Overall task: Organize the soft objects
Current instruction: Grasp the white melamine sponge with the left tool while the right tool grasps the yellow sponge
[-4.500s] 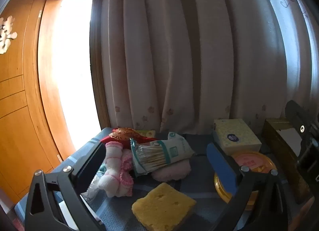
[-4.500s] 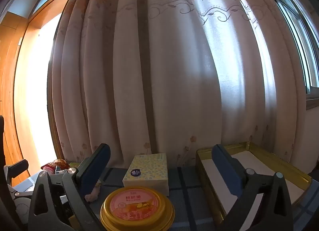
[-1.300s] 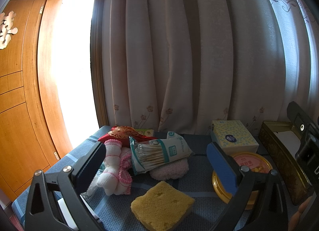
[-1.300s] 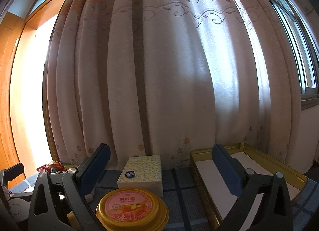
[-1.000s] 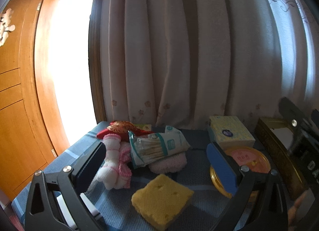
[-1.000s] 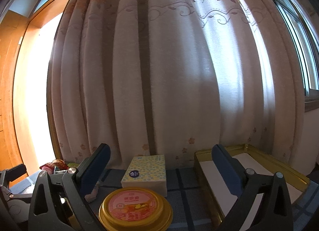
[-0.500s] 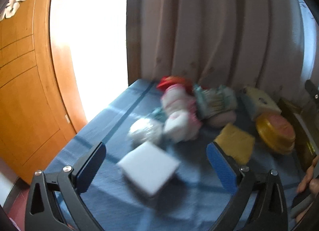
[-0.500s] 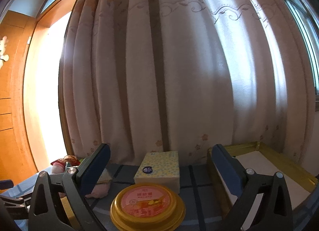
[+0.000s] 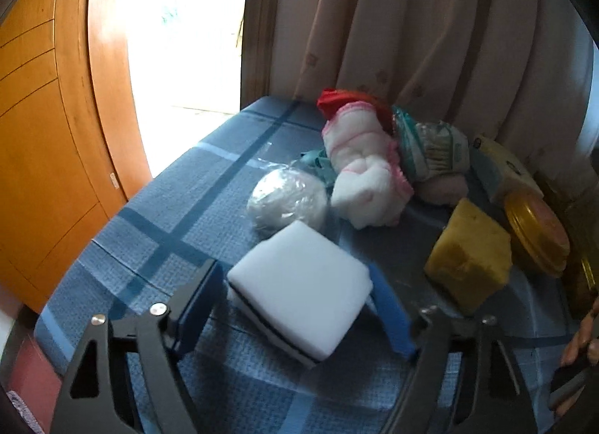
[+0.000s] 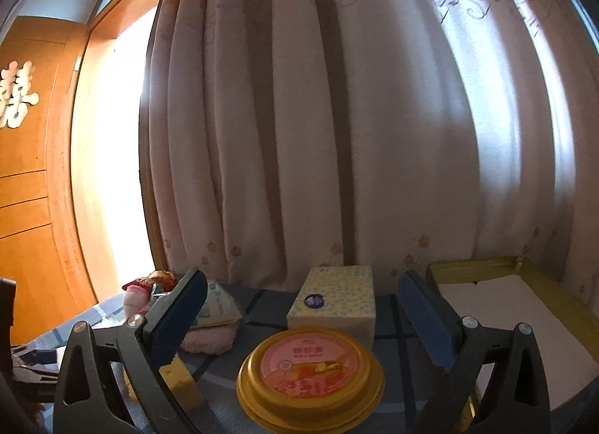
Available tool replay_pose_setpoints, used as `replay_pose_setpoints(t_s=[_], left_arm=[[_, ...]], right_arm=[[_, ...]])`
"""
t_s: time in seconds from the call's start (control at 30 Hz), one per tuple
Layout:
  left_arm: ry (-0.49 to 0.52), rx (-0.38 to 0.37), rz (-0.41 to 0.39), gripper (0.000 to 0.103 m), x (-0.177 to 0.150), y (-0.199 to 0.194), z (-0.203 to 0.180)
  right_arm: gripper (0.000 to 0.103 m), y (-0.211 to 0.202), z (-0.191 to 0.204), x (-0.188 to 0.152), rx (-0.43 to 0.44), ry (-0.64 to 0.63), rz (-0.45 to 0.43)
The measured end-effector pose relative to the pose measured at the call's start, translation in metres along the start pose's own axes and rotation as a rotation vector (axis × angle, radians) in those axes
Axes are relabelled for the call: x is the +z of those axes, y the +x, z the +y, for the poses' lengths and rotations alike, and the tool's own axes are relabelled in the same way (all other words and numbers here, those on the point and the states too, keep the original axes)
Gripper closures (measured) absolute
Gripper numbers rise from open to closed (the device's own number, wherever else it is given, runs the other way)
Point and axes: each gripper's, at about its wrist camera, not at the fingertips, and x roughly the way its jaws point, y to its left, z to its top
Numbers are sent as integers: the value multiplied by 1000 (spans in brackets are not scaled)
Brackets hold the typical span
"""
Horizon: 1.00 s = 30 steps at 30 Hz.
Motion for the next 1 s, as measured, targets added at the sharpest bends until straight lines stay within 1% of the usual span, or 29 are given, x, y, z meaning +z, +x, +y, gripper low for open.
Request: replay_pose_setpoints(t_s=[0.07,0.17,0.23,0.3,0.33,0.37,0.4,0.5,0.53,0.57,0.6,0.63,0.67,0.77,0.8,0.93,1.0], left_arm=[[1,-23,-8,35,-4,-4,1],[26,-2,-43,40,-8,-10,-5],[26,23,-66,41,-11,-18,-5],[7,9,-92,41,-11,-28,4],[-2,2,-103,41,-4,-26,8],[-8,4,-125,41,-2,-32,12],[-12,22,-157,41,0,-42,16],[-13,50,-199,41,8,-55,22],[-17,56,-209,41,10,-58,24],[-23,60,-217,41,11,-62,27],[-30,64,-223,41,11,-65,30],[-34,68,-226,41,12,-65,32],[-39,74,-229,41,13,-67,35],[-57,85,-229,41,13,-68,44],[-64,85,-226,41,12,-68,47],[-75,92,-230,41,12,-71,55],[-81,93,-232,41,13,-71,56]], right_arm=[[1,0,3,-1,22,-8,7],[1,-1,12,-2,67,-41,16],[1,1,18,-4,109,-59,33],[1,3,24,-7,182,-58,72],[1,5,27,-8,214,-56,94],[1,8,34,-10,261,-62,132],[1,8,40,-12,278,-76,146],[1,7,67,-16,339,-156,168],[1,9,78,-18,359,-185,190],[3,15,92,-22,390,-228,240],[4,18,100,-24,414,-251,267],[7,20,105,-26,431,-261,283],[8,24,112,-28,461,-270,316],[9,42,124,-37,492,-281,430],[9,48,125,-39,499,-285,455],[10,70,130,-51,489,-292,567],[10,75,131,-53,468,-322,577]])
